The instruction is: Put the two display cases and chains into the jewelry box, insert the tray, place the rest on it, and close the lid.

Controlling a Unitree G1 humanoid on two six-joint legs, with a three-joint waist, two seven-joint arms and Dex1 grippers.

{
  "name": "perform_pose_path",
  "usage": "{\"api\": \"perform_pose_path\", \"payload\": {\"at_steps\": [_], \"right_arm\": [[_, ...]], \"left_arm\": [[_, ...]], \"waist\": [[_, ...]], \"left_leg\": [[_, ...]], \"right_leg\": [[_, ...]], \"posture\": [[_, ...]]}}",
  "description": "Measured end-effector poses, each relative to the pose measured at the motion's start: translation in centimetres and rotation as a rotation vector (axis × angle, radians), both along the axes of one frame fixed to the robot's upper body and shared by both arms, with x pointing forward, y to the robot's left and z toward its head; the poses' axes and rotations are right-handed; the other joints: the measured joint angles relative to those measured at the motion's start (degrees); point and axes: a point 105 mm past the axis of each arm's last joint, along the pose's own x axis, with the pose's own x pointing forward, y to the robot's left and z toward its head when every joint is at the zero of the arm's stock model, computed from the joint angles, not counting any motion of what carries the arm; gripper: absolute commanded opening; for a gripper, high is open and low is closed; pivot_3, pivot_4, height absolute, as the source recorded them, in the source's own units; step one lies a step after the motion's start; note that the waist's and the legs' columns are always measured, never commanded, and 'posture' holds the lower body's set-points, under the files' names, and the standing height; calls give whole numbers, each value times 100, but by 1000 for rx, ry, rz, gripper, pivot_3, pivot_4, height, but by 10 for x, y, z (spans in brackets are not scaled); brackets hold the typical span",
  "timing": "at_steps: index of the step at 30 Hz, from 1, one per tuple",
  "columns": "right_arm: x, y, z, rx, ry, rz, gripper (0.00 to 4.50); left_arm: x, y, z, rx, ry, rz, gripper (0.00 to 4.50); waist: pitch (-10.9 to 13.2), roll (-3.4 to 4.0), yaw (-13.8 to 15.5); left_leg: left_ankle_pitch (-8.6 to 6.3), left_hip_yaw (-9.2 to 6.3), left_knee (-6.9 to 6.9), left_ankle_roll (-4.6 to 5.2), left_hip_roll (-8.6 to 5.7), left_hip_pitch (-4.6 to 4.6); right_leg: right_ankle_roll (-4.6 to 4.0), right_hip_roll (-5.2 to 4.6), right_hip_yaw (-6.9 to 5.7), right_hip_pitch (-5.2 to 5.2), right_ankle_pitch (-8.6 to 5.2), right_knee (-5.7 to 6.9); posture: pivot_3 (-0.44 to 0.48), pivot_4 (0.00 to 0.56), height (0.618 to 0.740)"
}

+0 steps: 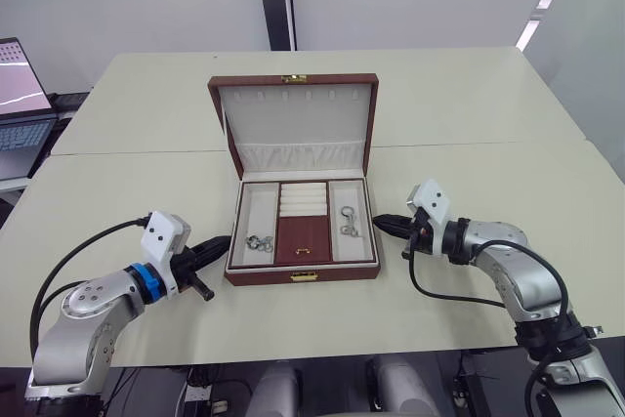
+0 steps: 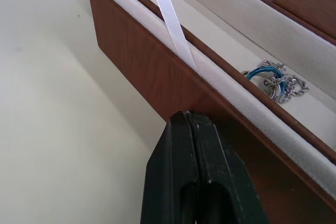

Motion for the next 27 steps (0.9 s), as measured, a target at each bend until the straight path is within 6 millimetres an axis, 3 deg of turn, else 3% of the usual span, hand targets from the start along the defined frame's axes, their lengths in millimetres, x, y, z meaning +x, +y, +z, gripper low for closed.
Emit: {"api": "perform_pose_path", "payload": {"at_steps": [10, 13, 19, 27], "right_arm": [[0, -10, 1, 43, 22, -33, 15], [0, -15, 5, 80, 26, -22, 15], [24, -40, 17, 102, -13, -82, 15], [62, -47, 38, 144, -127, -119, 15]], "left_arm": [[0, 1, 0, -42, -93, 23, 0], [-3, 2, 15, -65, -195, 35, 0], [-36, 10, 39, -166, -294, 133, 0], [-84, 1, 49, -198, -337, 190, 0]], "waist": [[4, -4, 49], [4, -4, 50], [4, -4, 25], [4, -4, 27]], "left_leg": [[0, 0, 2, 0, 2, -10], [0, 0, 2, 0, 4, -9], [0, 14, 2, 0, 5, -5], [0, 43, 4, 0, 2, -4]], "right_leg": [[0, -2, -4, -4, 0, -2], [0, -2, -3, -2, 0, -4], [0, -2, 1, 0, 0, -5], [0, -2, 9, 2, 0, -10]], "posture": [[0, 150, 740], [0, 150, 740], [0, 150, 740], [0, 150, 740]]}}
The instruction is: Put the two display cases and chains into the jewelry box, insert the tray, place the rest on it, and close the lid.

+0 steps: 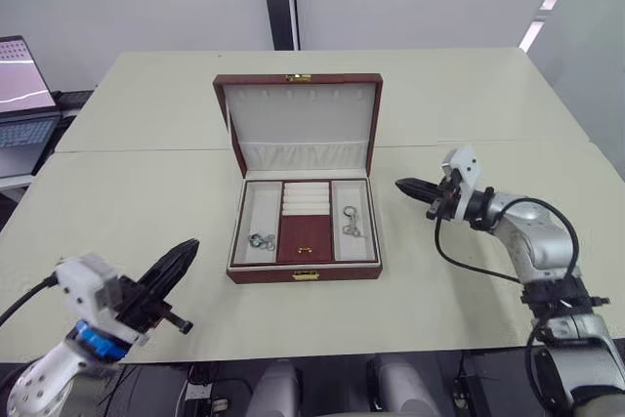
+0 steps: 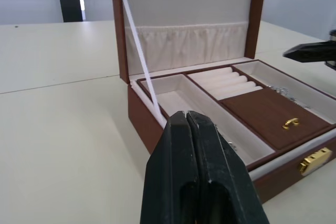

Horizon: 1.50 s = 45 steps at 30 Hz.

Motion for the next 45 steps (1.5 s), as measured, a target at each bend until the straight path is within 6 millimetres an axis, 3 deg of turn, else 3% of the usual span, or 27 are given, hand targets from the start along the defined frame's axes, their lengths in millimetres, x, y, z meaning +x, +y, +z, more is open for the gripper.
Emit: {"api": "perform_pose_path", "payload": {"at_steps": [8, 13, 19, 33, 40, 45], "right_arm": [[40, 7, 35, 35, -144, -52, 15], [59, 7, 48, 28, -192, -95, 15], [72, 27, 75, 77, -240, -65, 15], [70, 72, 83, 139, -218, 74, 15], [49, 87, 78, 176, -144, 284, 15], [35, 87, 61, 173, -66, 378, 15]], "left_arm": [[-24, -7, 15, 14, -100, 33, 0], [-37, -8, 12, 27, -85, 42, 0], [-41, -7, 13, 36, -89, 50, 0], [-43, -6, 13, 23, -102, 81, 0], [-43, -7, 16, 26, -113, 81, 0], [-41, -6, 17, 25, -115, 93, 0]], "waist": [[0, 0, -1], [2, 1, -23], [2, 2, -77], [4, 5, -104], [4, 6, -112], [4, 6, -111]], "left_leg": [[0, 2, -1, 0, -1, -2], [0, 6, -2, 1, -1, -2], [0, 5, -3, 1, 0, -1], [-1, 4, -3, 1, 1, -2], [-1, 2, -5, 2, 3, -2], [-1, 0, -3, 2, 2, -2]], "right_leg": [[-1, 8, -1, 0, 0, -5], [-2, 9, 1, -1, 0, -5], [-3, 11, 1, -2, -1, -3], [-4, 10, 2, -4, 0, -1], [-4, 11, -1, -4, 0, -1], [-5, 11, -1, -3, 0, 0]], "posture": [[0, 150, 740], [0, 150, 740], [0, 150, 740], [0, 150, 740], [0, 150, 740], [0, 150, 740]]}}
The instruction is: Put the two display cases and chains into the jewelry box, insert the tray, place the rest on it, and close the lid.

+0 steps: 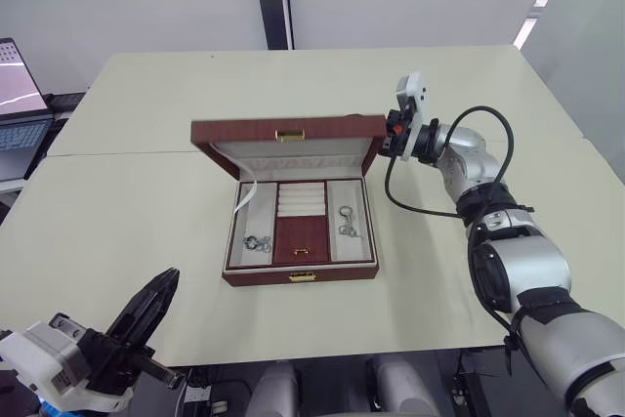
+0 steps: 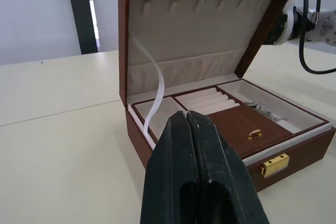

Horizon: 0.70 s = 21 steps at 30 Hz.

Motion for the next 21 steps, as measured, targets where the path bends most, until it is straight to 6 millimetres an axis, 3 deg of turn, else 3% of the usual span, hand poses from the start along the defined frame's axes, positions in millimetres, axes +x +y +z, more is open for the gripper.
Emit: {"api": "perform_pose_path", "payload": {"at_steps": [7, 14, 21], "right_arm": [[-1, -7, 4, -17, -18, -10, 15], [-1, -23, -3, -31, -38, -67, 15], [-19, -58, -29, -58, -10, -136, 1636]], "left_arm": [[2, 1, 1, 3, 0, 8, 0], [15, 2, 0, -14, 44, 35, 0], [38, 17, 3, -54, 60, 83, 2108]], "waist": [[0, 0, -1], [0, 0, 15], [0, 1, 52]], "left_leg": [[0, 1, 0, 0, 0, 0], [0, -2, 0, 0, -1, -1], [0, -12, 1, 0, -2, -1]], "right_leg": [[0, 0, 0, -1, 0, 0], [0, -2, 0, 1, 0, 0], [0, 0, -8, 1, 0, 6]], "posture": [[0, 150, 740], [0, 150, 740], [0, 150, 740]]}}
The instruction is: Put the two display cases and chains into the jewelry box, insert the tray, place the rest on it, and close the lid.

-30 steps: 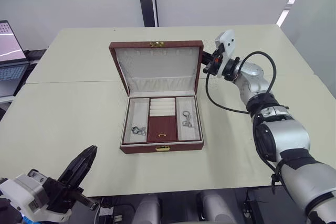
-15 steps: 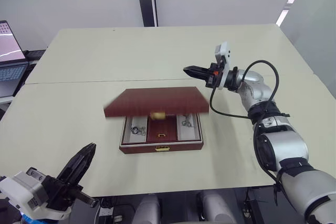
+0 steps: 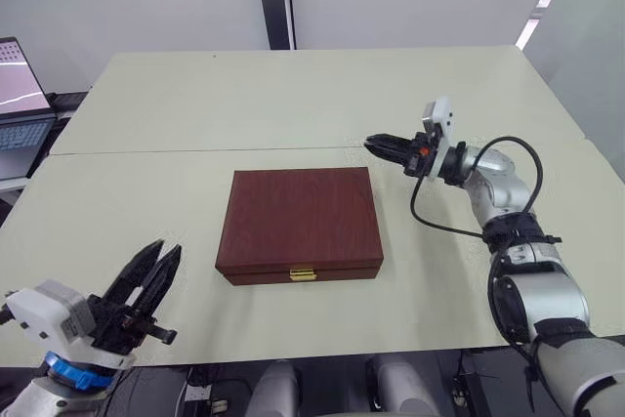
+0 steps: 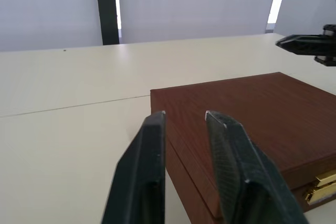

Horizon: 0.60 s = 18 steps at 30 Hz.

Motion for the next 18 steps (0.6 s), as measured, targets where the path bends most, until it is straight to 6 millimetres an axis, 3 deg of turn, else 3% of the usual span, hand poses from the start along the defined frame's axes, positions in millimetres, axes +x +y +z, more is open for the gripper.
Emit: {"api": "perform_pose_path", "payload": {"at_steps": [7, 8, 10, 13, 18], "right_arm": [[-38, -47, -25, -86, 68, -91, 3614], [-41, -54, -28, -95, 80, -112, 3953], [-48, -67, -31, -105, 95, -156, 4463], [-57, -87, -39, -125, 121, -229, 4463], [-69, -102, -52, -173, 145, -278, 4463]], "left_arm": [[31, 35, -8, -2, 81, 27, 4363], [34, 40, -12, 4, 99, 25, 4500], [42, 50, -20, 16, 128, 18, 4500], [51, 75, -37, 30, 190, 46, 4500], [63, 93, -45, 44, 238, 8, 4500]], "waist": [[0, 0, 67], [0, 0, 68], [-1, 1, 55], [-1, 2, 66], [-1, 1, 84]], "left_leg": [[0, 0, 2, 0, -2, 2], [0, 4, 1, 0, -2, 3], [0, 8, 0, 0, -2, 6], [0, 6, 0, 0, 2, 5], [0, 3, 0, 0, 1, 4]], "right_leg": [[0, 2, -1, 2, 0, 4], [0, 2, 1, 2, 0, 3], [0, 2, 2, 2, 0, 4], [0, 9, 1, 1, -1, 4], [0, 7, 0, 2, 0, 5]], "posture": [[0, 150, 740], [0, 150, 740], [0, 150, 740], [0, 150, 740], [0, 150, 740]]}}
